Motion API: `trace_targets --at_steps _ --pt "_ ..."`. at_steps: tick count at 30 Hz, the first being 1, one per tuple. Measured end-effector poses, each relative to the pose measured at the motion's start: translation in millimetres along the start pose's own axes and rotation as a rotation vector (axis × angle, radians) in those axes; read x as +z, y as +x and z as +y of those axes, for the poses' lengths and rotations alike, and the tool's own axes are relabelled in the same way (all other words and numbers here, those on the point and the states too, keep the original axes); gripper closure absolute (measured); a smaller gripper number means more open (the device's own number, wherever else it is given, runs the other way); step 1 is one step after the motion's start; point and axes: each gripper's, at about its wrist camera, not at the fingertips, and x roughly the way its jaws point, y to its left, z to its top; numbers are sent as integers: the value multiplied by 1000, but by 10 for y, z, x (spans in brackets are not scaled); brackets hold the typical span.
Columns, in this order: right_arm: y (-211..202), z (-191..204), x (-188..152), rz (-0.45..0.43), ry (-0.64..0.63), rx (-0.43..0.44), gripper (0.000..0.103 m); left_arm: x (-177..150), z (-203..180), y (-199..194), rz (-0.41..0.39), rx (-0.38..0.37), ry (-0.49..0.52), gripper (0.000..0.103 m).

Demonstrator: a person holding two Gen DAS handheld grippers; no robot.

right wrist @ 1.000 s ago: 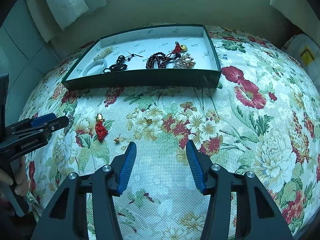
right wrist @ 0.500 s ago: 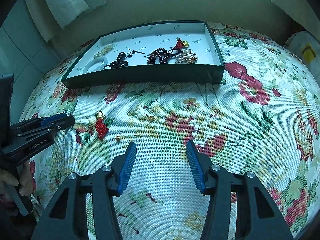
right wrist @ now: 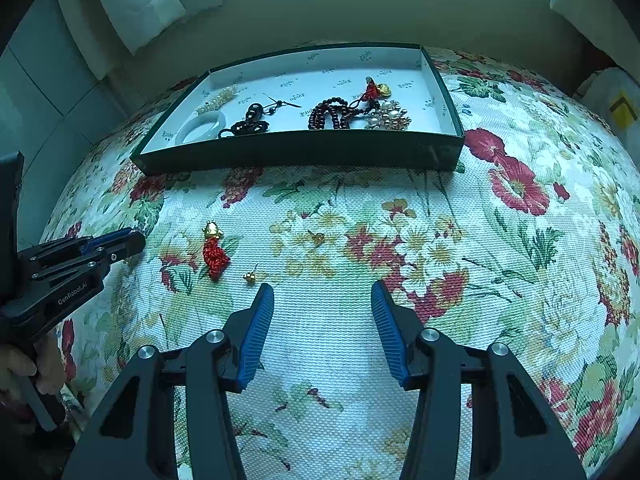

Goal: Organize jewelry
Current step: 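Close the right gripper on the small gold stud earring while the left gripper lifts the clip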

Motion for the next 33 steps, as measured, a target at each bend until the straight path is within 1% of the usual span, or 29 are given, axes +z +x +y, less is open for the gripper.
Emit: trace_targets --at_steps 4,12,23,33 --pt "38 119 24 8 -25 23 69 -20 105 -47 -1 12 -21 91" --pt "164 327 77 24 -70 48 74 -53 246 -74 2 21 -48 91" --pt "191 432 100 19 -114 24 81 -67 276 -46 8 14 -55 91" --pt "186 458 90 9 -146 -20 90 -70 292 -36 9 14 -60 91"
